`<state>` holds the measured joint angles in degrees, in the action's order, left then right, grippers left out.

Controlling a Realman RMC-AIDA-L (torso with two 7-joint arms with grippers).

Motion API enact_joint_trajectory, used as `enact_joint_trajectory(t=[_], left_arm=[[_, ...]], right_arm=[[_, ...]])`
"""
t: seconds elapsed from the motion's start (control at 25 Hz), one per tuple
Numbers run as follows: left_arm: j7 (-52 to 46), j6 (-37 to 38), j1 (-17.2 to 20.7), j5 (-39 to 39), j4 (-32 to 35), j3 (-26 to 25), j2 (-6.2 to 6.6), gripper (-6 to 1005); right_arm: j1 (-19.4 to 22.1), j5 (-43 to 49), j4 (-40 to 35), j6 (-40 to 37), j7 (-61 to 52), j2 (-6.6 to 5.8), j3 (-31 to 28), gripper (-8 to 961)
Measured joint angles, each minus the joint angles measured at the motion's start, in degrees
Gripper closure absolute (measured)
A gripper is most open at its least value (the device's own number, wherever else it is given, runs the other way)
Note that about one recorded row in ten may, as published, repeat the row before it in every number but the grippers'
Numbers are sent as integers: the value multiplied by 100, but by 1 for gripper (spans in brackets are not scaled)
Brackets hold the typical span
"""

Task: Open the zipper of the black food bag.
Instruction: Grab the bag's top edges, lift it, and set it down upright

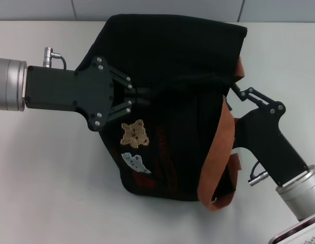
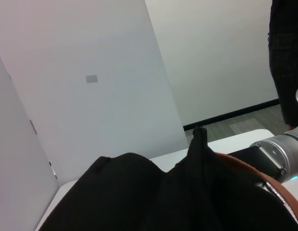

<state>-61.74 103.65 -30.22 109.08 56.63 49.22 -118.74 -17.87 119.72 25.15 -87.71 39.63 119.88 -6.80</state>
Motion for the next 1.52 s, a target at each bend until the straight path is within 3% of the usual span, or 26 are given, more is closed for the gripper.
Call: enact_joint_trajectory(t=[0.52, 0.64, 1.08, 1.52], left_arm=[[4, -25, -19, -5, 5, -5, 0, 925], [4, -29, -16, -9, 5, -20, 0, 925], [4, 38, 112, -342, 5, -64, 29, 924], [53, 51, 232, -451, -134, -560, 44, 925]], right_arm=[[-44, 8, -8, 45, 4, 0, 162, 778], [-43, 8, -17, 47, 3, 0, 167, 930], [-32, -15, -77, 89, 4, 0, 162, 954], [38, -35, -227, 369, 7, 0, 92, 954]])
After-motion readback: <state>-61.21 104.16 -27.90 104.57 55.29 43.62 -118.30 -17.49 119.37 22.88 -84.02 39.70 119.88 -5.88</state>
